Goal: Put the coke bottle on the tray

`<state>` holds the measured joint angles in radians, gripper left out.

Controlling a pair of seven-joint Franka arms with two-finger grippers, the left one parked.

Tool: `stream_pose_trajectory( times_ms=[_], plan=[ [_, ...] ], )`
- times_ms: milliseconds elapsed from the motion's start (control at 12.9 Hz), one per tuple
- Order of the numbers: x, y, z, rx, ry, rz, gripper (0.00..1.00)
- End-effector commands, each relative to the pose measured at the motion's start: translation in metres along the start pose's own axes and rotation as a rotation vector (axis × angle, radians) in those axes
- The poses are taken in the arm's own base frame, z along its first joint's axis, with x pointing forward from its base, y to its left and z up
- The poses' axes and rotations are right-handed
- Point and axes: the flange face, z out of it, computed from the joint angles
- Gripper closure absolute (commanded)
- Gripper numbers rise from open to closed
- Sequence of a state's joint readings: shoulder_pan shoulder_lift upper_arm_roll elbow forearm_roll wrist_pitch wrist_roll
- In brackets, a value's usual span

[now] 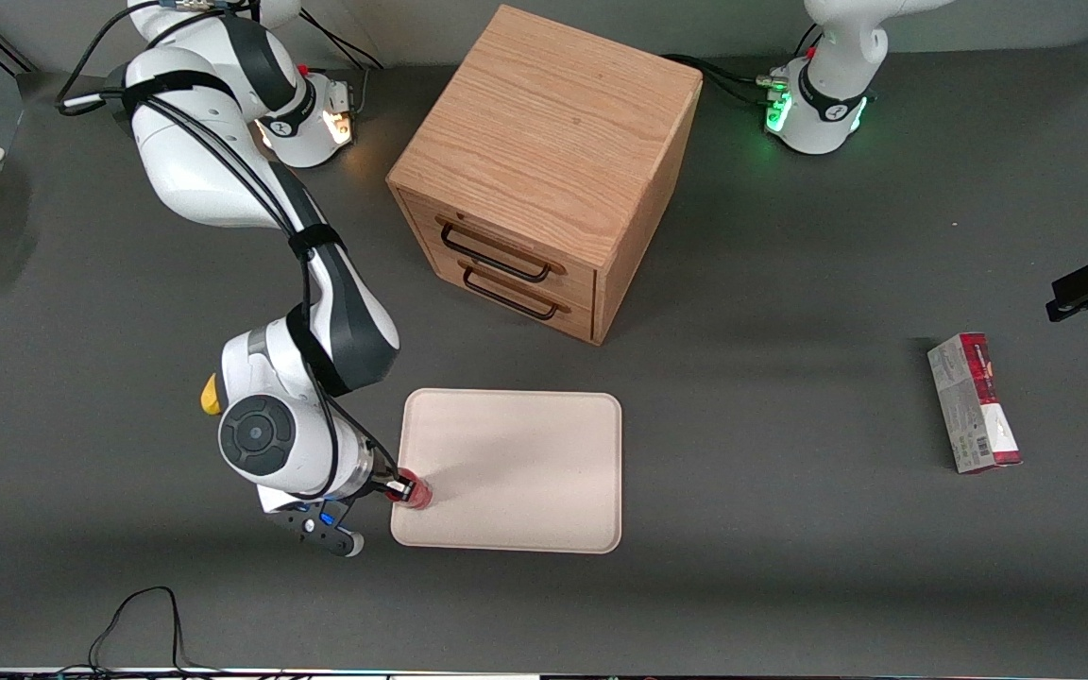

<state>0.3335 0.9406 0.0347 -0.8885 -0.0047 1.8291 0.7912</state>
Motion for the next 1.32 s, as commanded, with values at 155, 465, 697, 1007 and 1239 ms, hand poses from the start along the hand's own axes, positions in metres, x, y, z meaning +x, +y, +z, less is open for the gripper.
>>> stream_pose_trajectory(
  times_ms=[155, 465, 697, 1007, 1239],
  plan=[
    [-0.001, -0.007, -0.006, -0.003, 0.034, 0.016, 0.00],
    [-0.001, -0.006, -0.007, -0.003, 0.036, 0.017, 0.00],
    [-0.001, -0.007, -0.007, -0.002, 0.035, 0.019, 0.00],
    [-0.001, 0.000, -0.039, 0.007, 0.039, 0.013, 0.00],
    [-0.012, 0.030, -0.069, -0.063, -0.050, -0.115, 0.00]
  ],
)
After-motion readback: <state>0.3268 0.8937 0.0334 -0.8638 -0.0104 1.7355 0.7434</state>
